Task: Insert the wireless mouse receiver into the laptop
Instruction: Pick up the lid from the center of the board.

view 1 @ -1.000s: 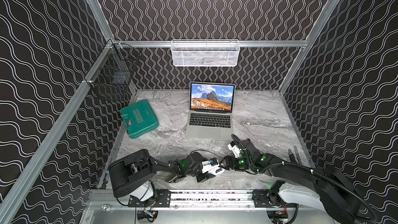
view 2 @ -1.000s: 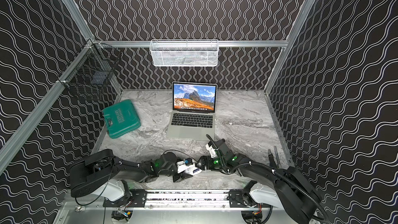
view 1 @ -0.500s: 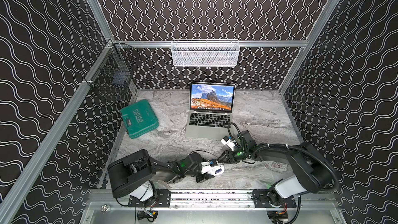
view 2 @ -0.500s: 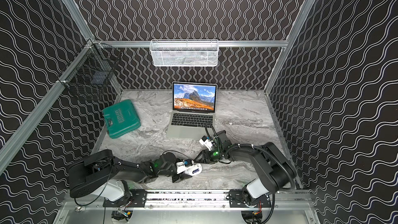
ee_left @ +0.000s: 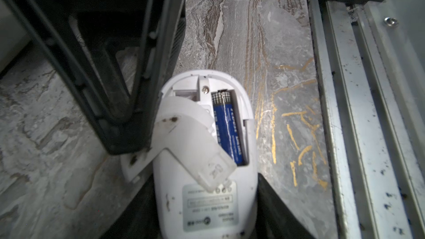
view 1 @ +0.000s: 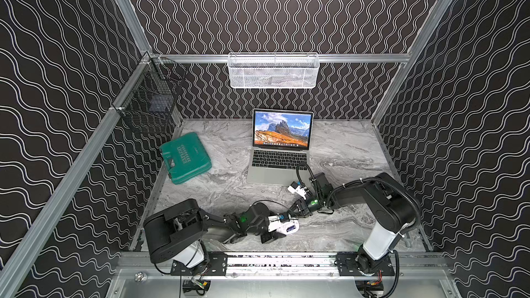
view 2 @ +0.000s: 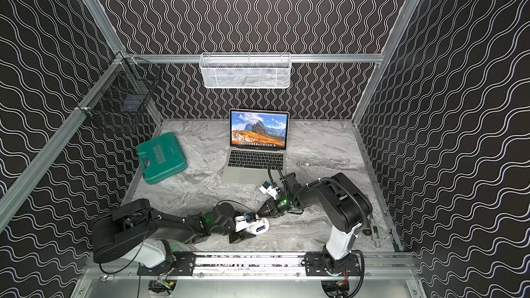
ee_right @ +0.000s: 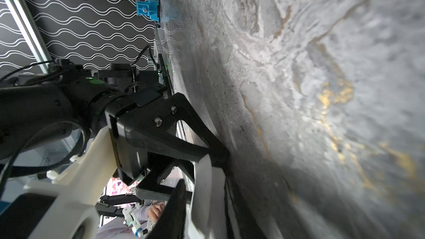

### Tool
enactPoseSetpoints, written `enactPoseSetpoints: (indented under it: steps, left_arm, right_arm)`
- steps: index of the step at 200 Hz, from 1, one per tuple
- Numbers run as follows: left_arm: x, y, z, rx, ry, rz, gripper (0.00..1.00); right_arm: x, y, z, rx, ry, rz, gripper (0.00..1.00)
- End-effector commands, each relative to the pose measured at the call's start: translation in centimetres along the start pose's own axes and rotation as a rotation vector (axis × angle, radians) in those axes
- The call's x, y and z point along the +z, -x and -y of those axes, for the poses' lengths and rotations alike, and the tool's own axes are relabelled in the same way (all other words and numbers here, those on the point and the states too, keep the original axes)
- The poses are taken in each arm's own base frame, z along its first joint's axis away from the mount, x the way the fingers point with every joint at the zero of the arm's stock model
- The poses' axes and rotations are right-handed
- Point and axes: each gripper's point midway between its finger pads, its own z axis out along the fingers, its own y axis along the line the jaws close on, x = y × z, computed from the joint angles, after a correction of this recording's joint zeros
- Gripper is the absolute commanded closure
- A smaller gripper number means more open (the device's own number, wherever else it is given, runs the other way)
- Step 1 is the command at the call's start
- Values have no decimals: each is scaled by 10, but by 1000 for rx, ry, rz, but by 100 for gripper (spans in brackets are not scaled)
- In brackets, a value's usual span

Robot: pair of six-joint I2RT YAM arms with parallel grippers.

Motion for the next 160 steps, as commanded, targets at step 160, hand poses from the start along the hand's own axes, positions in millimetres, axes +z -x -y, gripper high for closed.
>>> enactPoseSetpoints:
  steps: [160]
  left_arm:
    - [-7,-24,-9,-73,77,-77,80]
  right_arm:
    - [-24,14,-45,0,77,270,100]
